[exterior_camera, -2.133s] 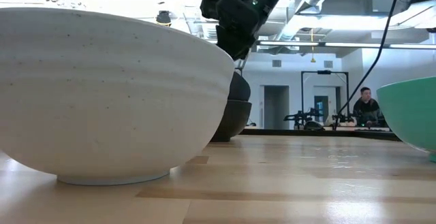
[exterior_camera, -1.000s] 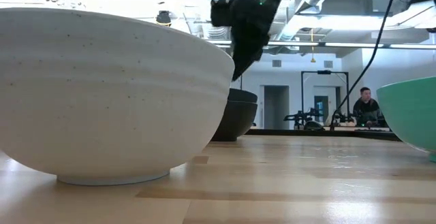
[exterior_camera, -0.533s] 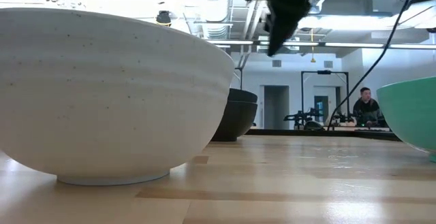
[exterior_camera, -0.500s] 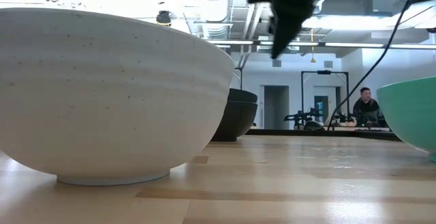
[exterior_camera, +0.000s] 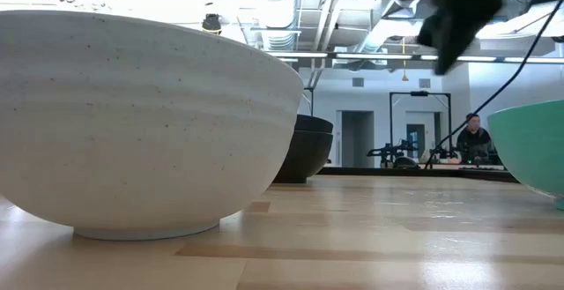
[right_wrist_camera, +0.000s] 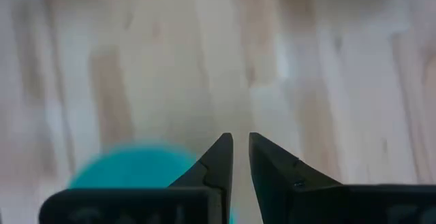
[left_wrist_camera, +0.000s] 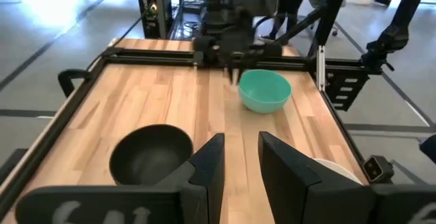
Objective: Nest bowls inside each other
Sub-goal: Stack the light blue bowl on top of the black bowl
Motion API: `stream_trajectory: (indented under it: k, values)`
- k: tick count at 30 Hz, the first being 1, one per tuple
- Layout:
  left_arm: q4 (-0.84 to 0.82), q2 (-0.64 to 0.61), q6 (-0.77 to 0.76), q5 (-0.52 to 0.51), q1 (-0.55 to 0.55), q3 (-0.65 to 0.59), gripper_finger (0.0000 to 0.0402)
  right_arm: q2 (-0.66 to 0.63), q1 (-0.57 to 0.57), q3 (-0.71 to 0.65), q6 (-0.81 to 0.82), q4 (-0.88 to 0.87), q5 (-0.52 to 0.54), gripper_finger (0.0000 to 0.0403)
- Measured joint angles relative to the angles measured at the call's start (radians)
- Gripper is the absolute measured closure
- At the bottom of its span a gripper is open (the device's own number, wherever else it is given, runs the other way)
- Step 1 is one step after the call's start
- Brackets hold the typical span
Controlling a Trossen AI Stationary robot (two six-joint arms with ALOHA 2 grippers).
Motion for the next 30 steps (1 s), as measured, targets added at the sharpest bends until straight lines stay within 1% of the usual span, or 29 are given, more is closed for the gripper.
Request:
stream_trajectory:
  k: [5,9,13,15,26,30]
  values:
    - [0.023,0.014,0.001,-0.002,0.0,0.0,0.0322,-0.043,0.075,-0.022,-0.045,-0.16,0.0,0.0331]
    - [0.047,0.025,-0.002,-0.002,0.0,0.0,0.0322,-0.041,0.119,-0.035,-0.105,-0.224,0.0,0.0331]
    - [0.075,0.037,0.001,-0.003,0.0,0.0,0.0322,-0.036,0.134,-0.058,-0.118,-0.205,-0.001,0.0331]
    - [0.093,0.043,0.001,-0.003,0.0,0.0,0.0322,-0.036,0.134,-0.079,-0.121,-0.17,-0.018,0.0331]
    - [0.089,0.053,-0.014,-0.003,0.0,0.0,0.0322,-0.036,0.116,-0.151,-0.124,-0.131,-0.031,0.0331]
    - [0.089,0.052,-0.014,-0.003,0.0,0.0,0.0322,-0.036,0.116,-0.179,-0.126,-0.085,-0.037,0.0331]
